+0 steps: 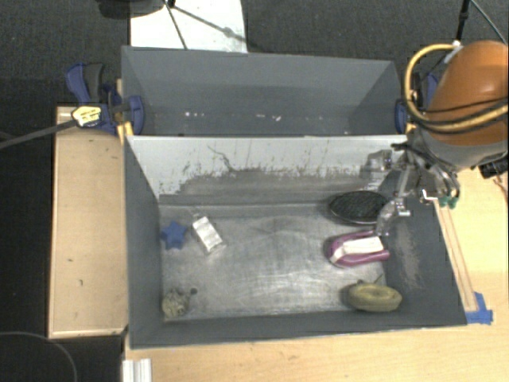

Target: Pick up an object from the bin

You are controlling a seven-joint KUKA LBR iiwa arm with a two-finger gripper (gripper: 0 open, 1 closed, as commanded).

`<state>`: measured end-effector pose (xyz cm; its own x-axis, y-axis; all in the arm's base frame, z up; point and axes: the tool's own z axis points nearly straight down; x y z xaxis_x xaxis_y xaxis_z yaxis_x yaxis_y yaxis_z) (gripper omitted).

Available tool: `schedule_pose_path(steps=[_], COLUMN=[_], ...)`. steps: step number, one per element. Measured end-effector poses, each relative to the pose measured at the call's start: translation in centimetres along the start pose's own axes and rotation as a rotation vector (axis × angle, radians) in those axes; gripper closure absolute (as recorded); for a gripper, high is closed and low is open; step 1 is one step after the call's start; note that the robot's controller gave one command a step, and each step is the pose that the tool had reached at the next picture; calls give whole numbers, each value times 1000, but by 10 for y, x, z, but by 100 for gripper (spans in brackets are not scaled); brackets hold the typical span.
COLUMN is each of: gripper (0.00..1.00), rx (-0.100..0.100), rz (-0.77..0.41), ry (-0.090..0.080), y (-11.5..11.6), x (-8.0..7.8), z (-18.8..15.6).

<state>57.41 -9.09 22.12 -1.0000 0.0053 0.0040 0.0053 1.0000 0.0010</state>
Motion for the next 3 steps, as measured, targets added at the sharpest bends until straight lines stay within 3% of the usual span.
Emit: schedule_pose_path(steps=[1, 2, 3], gripper=[0, 0, 100], rx=[-1, 5, 3], rz=[100, -210, -213], ry=[-22, -33, -18], y=[-3, -21, -21], x=[17, 39, 44], z=[143, 144, 148])
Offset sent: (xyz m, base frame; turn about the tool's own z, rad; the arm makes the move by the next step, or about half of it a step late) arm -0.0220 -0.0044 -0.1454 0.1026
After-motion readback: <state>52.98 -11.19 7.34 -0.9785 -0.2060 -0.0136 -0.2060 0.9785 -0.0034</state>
